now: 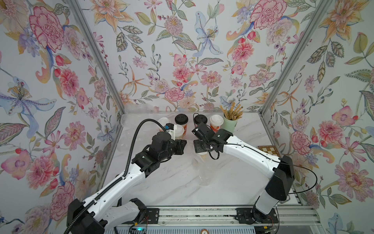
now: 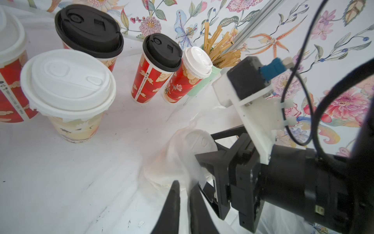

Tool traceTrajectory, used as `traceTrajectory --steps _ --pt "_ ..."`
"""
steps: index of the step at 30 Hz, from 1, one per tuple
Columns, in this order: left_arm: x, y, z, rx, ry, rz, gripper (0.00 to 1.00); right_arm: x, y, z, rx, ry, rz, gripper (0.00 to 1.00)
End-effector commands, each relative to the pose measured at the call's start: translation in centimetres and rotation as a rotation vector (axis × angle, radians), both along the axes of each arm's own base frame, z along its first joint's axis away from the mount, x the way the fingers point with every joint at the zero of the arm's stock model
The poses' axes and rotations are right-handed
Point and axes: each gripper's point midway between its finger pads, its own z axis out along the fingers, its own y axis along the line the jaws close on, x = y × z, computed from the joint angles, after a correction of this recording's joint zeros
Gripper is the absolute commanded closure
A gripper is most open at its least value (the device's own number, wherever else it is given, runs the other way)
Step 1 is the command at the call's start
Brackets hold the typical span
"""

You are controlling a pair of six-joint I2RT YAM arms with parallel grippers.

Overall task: Pack milk tea into plastic carrier bags
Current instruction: Place the milk tea cup in the plastic carrier bag.

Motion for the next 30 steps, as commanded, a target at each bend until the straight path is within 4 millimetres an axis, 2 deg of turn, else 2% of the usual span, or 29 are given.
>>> traceTrajectory --steps 1,6,14,17,24,30 --pt "0.0 -0.3 -0.7 0.048 0.025 -0.041 0.74 0.4 -0.3 0.2 0.02 -0.036 -0.046 0.33" --pt "-0.6 -0.6 -1.3 0.076 0.056 -0.086 0.53 0.1 0.1 0.6 0.033 -0.041 -0.041 0.24" --pt "-2.0 -0.6 -1.5 0.109 0.087 -0.141 0.42 -0.4 0.7 3.1 0.096 -0.067 -0.026 0.14" --pt "-2.5 -0.8 -2.4 0.101 0.114 -0.148 0.44 -0.4 0.7 4.3 0.119 -0.083 -0.02 0.13" --pt "-3.7 -1.4 -3.4 0.063 0.135 -0.149 0.6 -0.7 0.8 7.7 0.169 -0.12 0.009 0.15" --pt "-4.1 -1.0 -4.1 0.031 0.138 -0.133 0.58 -0.4 1.7 10.9 0.211 -0.171 0.066 0.18"
